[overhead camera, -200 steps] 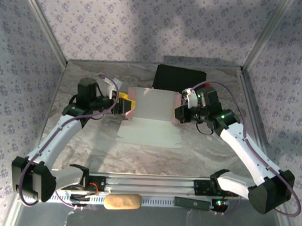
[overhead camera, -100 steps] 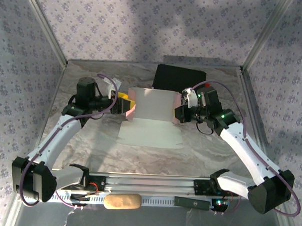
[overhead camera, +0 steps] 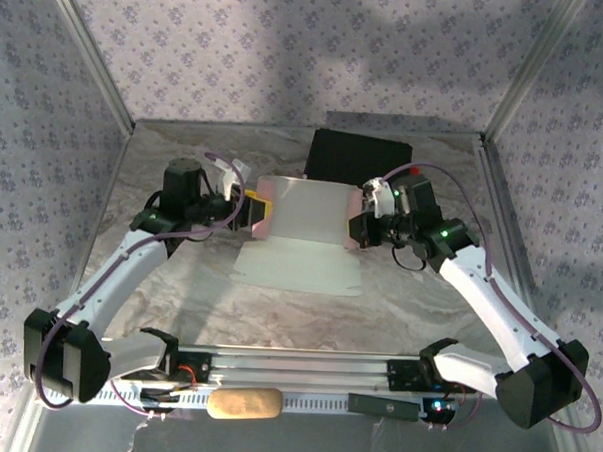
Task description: Fold the paper box
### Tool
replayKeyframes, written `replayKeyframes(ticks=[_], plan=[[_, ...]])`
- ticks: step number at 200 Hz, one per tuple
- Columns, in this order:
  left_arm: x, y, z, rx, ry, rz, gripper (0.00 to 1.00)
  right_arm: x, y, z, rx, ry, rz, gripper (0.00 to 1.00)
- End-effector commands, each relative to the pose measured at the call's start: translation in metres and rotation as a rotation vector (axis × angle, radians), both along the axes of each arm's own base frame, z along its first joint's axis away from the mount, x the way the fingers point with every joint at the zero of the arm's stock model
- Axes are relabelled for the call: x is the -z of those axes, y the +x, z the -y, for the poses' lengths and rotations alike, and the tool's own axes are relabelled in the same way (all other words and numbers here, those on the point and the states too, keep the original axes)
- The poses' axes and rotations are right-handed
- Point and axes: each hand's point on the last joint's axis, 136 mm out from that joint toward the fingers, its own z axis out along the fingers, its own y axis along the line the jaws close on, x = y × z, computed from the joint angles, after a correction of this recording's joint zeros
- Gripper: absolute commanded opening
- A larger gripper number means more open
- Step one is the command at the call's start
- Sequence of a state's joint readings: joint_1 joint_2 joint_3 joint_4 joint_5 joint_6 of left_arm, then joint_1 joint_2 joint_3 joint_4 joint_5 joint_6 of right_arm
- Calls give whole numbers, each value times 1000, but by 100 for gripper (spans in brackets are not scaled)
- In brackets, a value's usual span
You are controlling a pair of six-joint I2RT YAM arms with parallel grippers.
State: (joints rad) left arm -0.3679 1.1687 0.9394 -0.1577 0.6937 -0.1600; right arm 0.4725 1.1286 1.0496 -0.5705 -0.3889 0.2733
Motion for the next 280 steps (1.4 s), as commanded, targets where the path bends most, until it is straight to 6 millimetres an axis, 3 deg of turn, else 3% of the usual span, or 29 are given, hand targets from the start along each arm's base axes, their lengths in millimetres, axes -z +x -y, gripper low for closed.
replayKeyframes(ticks=[1,53,125,169,176,226,236,280], plan=[[-8,4,0,-50,35,74,32,-23,-3,-6,-8,23,53,0],[-5,8,2,-124,106,122,18,-26,-5,-9,16,-32,90,0],[2,20,-6,-296,259,203,12,-27,-8,-11,106,-110,101,0],[14,28,0,-335,320,217,15,-23,-14,-15,143,-163,84,0],[15,29,1,-337,323,216,14,-36,-13,-18,147,-144,102,0],[16,35,5,-338,320,220,5,-36,-15,-22,169,-157,81,0],[16,36,3,-357,324,222,0,-36,-14,-21,178,-160,75,0],[21,40,-20,-534,470,284,0,-34,-15,-20,224,-167,47,0]])
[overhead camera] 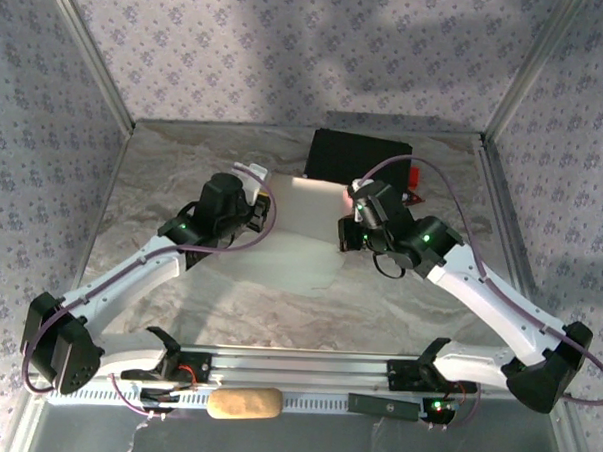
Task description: Fold the paper box
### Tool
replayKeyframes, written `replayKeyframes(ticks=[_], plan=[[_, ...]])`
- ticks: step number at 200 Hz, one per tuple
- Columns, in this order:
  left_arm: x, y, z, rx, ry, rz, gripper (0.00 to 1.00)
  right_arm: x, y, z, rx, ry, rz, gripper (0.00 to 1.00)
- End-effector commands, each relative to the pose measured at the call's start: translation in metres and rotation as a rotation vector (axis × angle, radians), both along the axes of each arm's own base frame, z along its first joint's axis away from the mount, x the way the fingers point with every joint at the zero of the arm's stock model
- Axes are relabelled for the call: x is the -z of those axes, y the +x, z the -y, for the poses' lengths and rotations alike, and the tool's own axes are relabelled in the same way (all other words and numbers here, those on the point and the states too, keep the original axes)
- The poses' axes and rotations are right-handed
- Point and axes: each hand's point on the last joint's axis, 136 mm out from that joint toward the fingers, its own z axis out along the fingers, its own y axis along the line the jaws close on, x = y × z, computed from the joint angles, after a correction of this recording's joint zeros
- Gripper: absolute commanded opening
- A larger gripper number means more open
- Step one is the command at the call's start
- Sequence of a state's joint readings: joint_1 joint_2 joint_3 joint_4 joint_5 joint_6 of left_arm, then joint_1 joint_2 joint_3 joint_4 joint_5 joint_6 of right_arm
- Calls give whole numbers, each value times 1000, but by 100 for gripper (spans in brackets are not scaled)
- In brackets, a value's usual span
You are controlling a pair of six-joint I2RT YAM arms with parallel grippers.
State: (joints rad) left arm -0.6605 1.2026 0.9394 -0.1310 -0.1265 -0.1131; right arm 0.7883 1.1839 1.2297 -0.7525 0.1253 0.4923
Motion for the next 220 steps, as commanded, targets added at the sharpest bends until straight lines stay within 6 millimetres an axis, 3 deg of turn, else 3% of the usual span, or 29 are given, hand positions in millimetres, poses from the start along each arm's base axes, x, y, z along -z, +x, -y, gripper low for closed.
replayKeyframes(ticks=[1,39,63,101,152,189,220], plan=[[-3,5,-15,-115,121,72,0,-15,-2,-6,16,38,7,0],[-3,-6,4,29,7,26,0,-17,-6,-17,-36,59,11,0],[-8,-8,6,109,-122,-20,13,-20,-8,-19,-53,68,17,0],[-2,-11,12,165,-149,-62,18,-21,-8,-19,-57,88,9,0],[0,-7,9,143,-145,-58,10,-24,-9,-20,-67,96,17,0],[2,-6,9,140,-144,-58,16,-25,-10,-19,-70,97,20,0],[6,-1,3,84,-115,-50,2,-25,-11,-18,-65,95,20,0]])
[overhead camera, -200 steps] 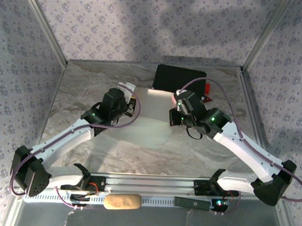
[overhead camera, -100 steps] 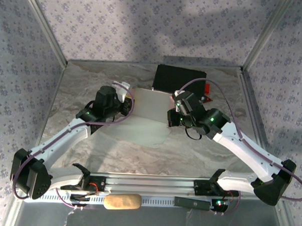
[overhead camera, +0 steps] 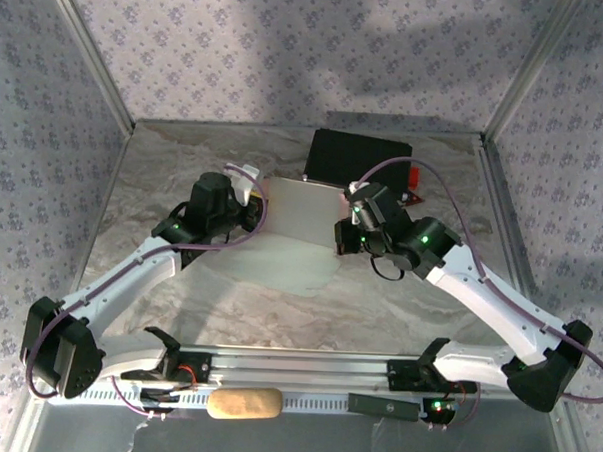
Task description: Fold the paper box
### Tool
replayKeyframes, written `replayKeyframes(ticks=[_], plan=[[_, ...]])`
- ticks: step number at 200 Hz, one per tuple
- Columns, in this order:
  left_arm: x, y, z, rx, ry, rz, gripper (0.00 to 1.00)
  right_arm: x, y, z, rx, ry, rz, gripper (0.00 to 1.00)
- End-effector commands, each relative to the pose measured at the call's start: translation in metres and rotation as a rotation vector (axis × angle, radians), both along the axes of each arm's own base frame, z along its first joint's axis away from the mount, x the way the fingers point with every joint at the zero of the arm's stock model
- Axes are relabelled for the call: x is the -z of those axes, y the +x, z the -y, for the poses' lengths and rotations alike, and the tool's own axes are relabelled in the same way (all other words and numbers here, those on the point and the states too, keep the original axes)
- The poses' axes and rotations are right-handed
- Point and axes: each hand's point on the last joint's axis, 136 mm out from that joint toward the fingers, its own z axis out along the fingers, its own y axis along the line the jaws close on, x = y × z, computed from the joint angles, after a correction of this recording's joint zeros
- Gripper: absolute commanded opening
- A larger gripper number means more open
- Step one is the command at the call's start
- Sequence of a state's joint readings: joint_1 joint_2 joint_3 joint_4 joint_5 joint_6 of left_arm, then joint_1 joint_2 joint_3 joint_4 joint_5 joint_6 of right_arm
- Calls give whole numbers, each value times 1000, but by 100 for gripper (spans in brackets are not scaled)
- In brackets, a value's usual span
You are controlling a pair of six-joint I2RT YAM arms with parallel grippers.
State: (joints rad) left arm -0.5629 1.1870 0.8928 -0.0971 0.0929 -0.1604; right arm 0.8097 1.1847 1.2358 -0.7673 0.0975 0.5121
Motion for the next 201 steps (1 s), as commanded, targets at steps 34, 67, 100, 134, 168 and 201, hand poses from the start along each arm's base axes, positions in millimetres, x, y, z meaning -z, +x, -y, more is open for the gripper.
replayKeyframes(ticks=[34,67,100,134,168,201], plan=[[-3,6,-8,-173,161,119,0,-23,1,-10,-14,54,54,0],[-2,8,-23,-374,323,174,0,-21,3,-8,22,33,59,0],[-1,4,-15,-346,305,180,0,-22,3,-9,19,36,60,0],[-4,-7,14,-97,151,105,18,-20,3,-8,12,37,51,0],[-3,-14,9,2,28,17,33,-23,4,-5,15,52,52,0],[1,-19,-1,30,-13,-24,33,-24,6,-2,19,56,53,0]])
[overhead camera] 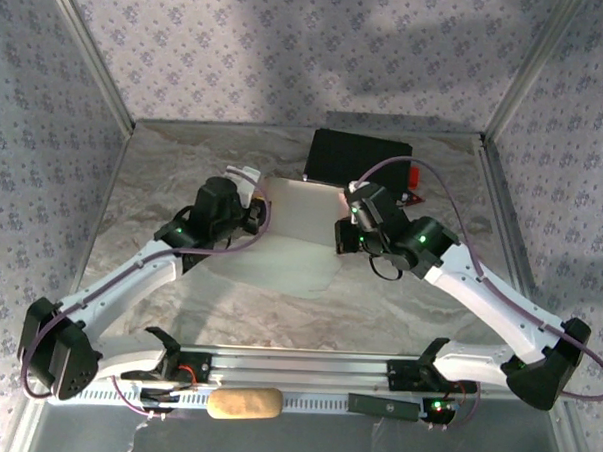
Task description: Fold the paper box
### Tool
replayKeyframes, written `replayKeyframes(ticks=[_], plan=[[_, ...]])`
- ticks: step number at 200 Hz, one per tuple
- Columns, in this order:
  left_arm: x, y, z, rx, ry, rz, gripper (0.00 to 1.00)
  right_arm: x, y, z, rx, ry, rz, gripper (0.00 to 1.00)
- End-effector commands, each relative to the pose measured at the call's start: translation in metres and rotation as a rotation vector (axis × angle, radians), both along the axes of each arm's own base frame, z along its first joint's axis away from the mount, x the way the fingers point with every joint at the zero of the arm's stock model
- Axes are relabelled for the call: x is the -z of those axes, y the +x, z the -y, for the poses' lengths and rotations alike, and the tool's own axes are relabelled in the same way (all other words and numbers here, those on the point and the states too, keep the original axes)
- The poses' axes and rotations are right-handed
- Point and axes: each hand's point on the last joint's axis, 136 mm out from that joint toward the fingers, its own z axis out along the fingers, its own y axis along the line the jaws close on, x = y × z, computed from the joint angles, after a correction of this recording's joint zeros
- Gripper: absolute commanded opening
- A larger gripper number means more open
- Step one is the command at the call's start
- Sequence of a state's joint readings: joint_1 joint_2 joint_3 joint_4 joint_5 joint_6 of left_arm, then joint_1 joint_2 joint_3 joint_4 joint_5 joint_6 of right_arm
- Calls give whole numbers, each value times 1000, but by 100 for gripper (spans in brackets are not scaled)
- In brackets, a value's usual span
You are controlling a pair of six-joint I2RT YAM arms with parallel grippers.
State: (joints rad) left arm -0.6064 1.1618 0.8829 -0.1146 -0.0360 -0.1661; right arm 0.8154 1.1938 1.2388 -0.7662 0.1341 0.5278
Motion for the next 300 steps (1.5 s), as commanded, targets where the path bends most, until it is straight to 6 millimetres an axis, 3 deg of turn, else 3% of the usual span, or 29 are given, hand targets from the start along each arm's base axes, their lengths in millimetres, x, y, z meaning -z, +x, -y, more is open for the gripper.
replayKeyframes(ticks=[1,63,111,162,189,205,231,257,300], plan=[[2,-17,6,101,-59,-53,33,-25,2,-4,-13,70,46,0],[15,-14,1,82,-60,-82,27,-27,2,-5,-18,97,45,0],[8,-2,-5,-35,-5,-13,0,-24,2,-7,-22,92,41,0],[14,5,-21,-382,266,77,0,-15,4,-9,15,29,48,0],[15,2,-12,-353,226,85,0,-11,5,-9,27,16,45,0],[6,-2,-5,-266,147,71,26,-10,5,-6,31,8,41,0],[-13,-5,-2,-115,-10,9,51,-6,7,-5,32,9,33,0],[-26,-9,-1,1,-95,-54,61,-6,8,-6,28,23,29,0],[-26,-7,4,83,-127,-113,62,-8,9,-9,18,36,26,0]])
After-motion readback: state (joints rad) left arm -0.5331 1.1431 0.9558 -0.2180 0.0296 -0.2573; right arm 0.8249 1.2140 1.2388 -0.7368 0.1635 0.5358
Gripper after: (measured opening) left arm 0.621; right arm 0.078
